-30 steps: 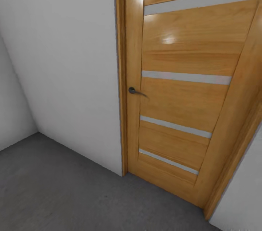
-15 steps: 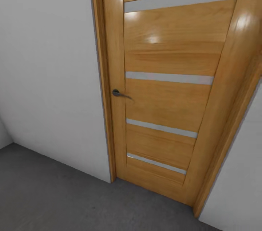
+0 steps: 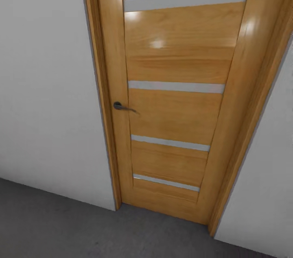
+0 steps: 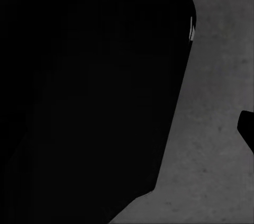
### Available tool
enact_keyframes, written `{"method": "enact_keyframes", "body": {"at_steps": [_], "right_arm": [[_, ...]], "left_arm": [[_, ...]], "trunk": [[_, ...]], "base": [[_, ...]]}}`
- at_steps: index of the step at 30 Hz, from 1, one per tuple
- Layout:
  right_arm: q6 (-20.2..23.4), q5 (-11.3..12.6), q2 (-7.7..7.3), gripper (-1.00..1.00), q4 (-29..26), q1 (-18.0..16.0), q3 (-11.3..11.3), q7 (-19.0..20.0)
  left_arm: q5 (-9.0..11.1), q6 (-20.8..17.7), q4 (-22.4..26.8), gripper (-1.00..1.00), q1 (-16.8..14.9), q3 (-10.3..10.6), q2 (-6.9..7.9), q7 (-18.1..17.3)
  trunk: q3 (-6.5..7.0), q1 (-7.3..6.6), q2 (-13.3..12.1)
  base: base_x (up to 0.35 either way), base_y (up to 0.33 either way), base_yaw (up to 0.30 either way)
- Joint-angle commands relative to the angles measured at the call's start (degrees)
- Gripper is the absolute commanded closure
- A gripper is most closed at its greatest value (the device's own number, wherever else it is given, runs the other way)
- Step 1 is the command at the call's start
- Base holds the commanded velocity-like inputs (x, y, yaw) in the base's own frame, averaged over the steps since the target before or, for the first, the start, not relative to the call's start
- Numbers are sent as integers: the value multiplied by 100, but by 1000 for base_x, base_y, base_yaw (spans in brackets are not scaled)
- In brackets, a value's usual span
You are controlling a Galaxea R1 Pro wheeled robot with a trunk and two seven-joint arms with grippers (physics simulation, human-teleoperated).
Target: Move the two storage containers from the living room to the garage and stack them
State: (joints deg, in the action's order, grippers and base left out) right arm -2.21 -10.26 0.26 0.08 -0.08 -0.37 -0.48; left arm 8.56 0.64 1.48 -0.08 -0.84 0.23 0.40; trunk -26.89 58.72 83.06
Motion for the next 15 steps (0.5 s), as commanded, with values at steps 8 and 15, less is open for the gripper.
{"method": "enact_keyframes", "body": {"at_steps": [8, 15], "right_arm": [[-16, -38, 0, -100, 1, -1, -8, -5], [-16, -87, 0, -100, 1, -1, 31, -2]], "left_arm": [[40, 7, 0, -100, -1, -4, 2, 4], [39, 7, 1, -100, -1, -4, 4, 4]], "trunk": [[-4, 1, 2], [-4, 1, 2]], "base": [[66, 145, -180], [2, 4, -10]]}}
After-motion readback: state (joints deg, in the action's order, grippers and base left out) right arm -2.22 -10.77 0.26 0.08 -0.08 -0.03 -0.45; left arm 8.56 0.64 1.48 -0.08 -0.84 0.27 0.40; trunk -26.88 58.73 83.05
